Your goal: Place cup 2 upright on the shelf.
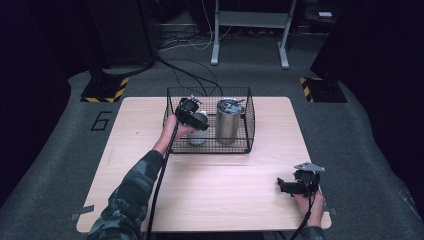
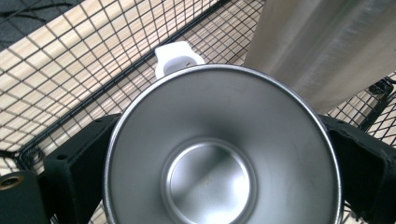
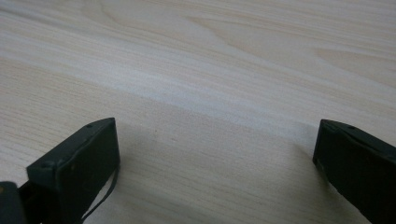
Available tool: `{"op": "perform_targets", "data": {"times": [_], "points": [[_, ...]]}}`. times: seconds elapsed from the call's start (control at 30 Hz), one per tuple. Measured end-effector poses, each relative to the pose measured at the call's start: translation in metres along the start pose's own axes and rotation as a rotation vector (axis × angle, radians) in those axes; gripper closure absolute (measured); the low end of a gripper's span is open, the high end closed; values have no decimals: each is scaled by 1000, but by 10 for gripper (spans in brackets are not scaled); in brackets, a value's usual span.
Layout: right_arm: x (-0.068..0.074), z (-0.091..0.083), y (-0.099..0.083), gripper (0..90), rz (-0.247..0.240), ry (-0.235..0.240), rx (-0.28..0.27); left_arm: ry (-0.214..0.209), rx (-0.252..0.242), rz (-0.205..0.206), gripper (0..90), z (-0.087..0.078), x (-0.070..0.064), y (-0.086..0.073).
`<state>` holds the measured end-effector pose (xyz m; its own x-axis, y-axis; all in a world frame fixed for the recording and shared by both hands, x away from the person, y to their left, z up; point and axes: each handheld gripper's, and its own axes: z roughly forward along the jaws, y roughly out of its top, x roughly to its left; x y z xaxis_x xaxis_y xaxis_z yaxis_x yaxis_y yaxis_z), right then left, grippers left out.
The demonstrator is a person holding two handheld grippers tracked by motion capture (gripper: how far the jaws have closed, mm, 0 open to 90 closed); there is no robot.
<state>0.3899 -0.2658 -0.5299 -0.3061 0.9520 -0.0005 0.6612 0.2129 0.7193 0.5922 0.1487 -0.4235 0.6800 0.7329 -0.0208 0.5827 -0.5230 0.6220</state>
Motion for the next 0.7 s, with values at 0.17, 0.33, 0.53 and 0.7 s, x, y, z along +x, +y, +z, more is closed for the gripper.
{"op": "perform_targets", "data": {"times": [0.17, 0.33, 0.53, 0.7], "points": [[0, 0, 0, 0, 1, 2, 0, 17, -24, -2, 38, -10, -4, 1], [0, 0, 0, 0, 2, 2, 0, 30, -58, 6, 25, -23, -11, 4], [0, 0, 0, 0, 1, 1, 0, 31, -94, 42, 9, -43, -19, 6], [0, 0, 0, 0, -1, 0, 0, 30, -145, 77, 5, -69, -30, 1]]}}
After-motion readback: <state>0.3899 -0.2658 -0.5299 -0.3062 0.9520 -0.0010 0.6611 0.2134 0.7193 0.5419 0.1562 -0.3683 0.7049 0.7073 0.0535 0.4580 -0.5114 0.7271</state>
